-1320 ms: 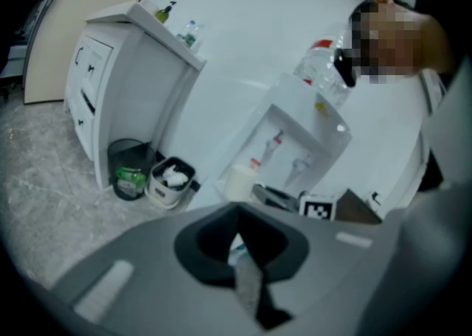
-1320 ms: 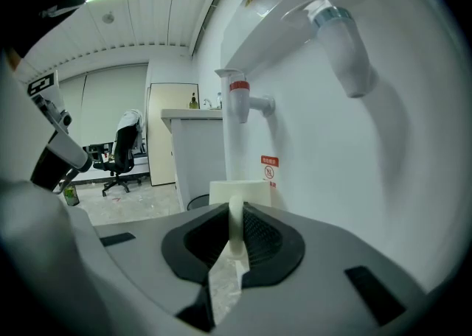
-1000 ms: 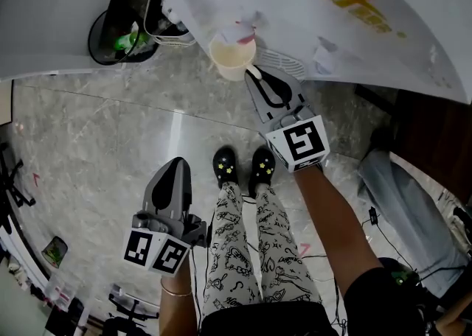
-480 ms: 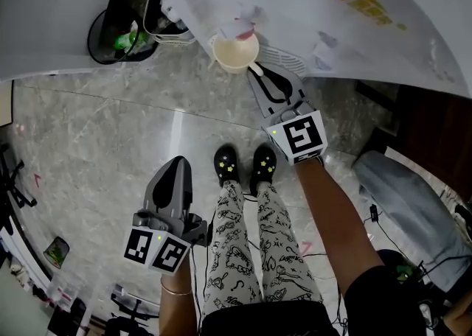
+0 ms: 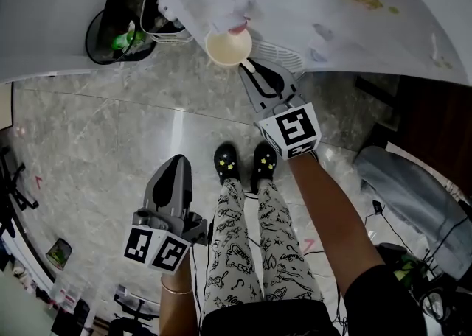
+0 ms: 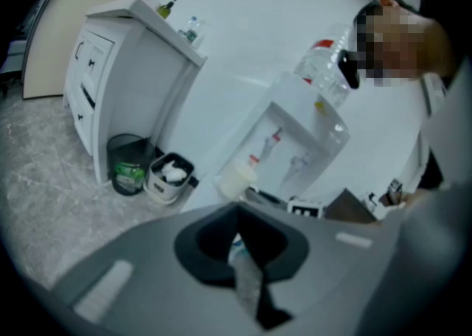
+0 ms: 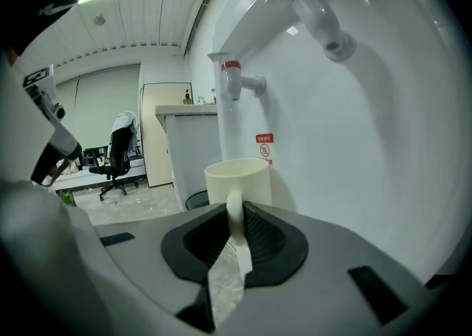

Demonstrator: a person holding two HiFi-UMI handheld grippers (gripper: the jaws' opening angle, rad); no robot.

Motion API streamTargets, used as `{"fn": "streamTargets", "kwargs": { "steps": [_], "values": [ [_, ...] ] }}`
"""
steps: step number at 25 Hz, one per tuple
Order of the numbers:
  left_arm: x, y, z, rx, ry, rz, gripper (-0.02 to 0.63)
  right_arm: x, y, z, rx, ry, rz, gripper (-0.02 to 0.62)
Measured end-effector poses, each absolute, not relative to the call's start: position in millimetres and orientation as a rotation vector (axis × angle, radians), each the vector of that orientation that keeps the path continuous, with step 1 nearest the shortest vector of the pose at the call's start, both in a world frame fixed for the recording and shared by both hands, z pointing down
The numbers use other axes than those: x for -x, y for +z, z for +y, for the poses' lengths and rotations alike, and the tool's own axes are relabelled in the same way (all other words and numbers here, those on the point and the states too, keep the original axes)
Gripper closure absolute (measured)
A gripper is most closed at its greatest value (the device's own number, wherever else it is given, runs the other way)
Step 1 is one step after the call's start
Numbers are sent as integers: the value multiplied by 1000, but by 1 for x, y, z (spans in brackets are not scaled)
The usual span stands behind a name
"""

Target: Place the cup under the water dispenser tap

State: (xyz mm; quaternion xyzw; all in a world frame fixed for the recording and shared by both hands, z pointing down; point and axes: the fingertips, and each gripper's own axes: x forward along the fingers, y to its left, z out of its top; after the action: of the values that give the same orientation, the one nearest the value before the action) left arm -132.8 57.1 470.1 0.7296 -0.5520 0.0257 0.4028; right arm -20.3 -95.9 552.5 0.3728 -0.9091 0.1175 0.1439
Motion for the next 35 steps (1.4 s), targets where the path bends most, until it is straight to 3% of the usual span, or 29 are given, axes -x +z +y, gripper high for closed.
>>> {"fn": "streamTargets", "kwargs": {
  "steps": [11, 23, 33, 35],
  "values": [
    [133, 469, 63, -1843, 76, -1397, 609, 24, 553, -95, -1093, 481, -2598, 546],
    [126, 461, 72, -1850, 76, -1385, 609, 16, 541, -80, -1091, 476, -2585, 439],
    [113, 423, 56, -1930, 44, -1382, 609, -31, 500, -37, -1157, 603, -2537, 436],
    [108, 405, 54, -1960, 28, -1370, 609, -37, 473, -24, -1192, 654, -2548, 468]
  ]
}}
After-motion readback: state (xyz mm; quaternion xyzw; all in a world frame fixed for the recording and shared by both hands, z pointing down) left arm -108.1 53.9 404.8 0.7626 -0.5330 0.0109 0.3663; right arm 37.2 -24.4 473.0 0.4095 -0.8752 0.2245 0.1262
